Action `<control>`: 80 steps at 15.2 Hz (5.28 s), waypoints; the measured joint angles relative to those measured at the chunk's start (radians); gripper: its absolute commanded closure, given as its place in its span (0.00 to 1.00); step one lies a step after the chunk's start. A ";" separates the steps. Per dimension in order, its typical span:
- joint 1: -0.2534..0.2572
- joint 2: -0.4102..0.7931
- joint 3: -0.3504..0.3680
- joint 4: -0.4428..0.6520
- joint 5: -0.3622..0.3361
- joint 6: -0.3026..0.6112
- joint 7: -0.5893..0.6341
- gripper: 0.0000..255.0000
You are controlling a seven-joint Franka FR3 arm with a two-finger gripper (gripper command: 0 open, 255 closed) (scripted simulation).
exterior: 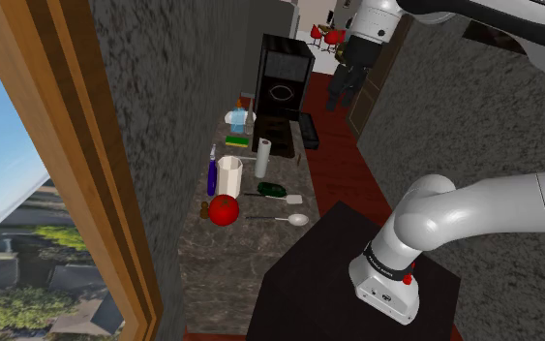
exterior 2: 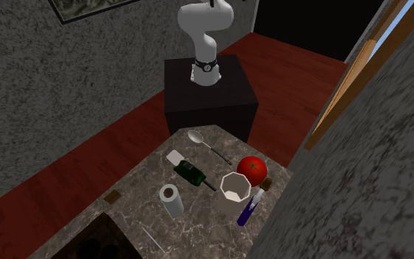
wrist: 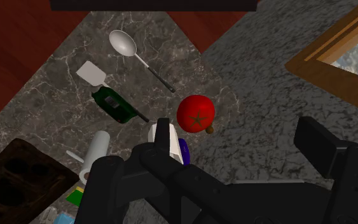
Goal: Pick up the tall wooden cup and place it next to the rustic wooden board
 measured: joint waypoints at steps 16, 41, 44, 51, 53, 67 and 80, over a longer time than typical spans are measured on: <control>-0.003 0.382 -0.018 -0.058 -0.034 0.416 -0.089 0.00; -0.017 1.311 -0.030 0.464 -0.054 0.794 -0.182 0.00; -0.022 1.433 -0.032 0.589 -0.059 0.787 -0.190 0.00; -0.026 1.565 -0.030 0.695 -0.060 0.811 -0.193 0.00; -0.025 1.590 -0.029 0.708 -0.059 0.823 -0.192 0.00; -0.027 1.602 -0.029 0.705 -0.059 0.838 -0.193 1.00; -0.024 1.524 -0.032 0.688 -0.062 0.776 -0.192 1.00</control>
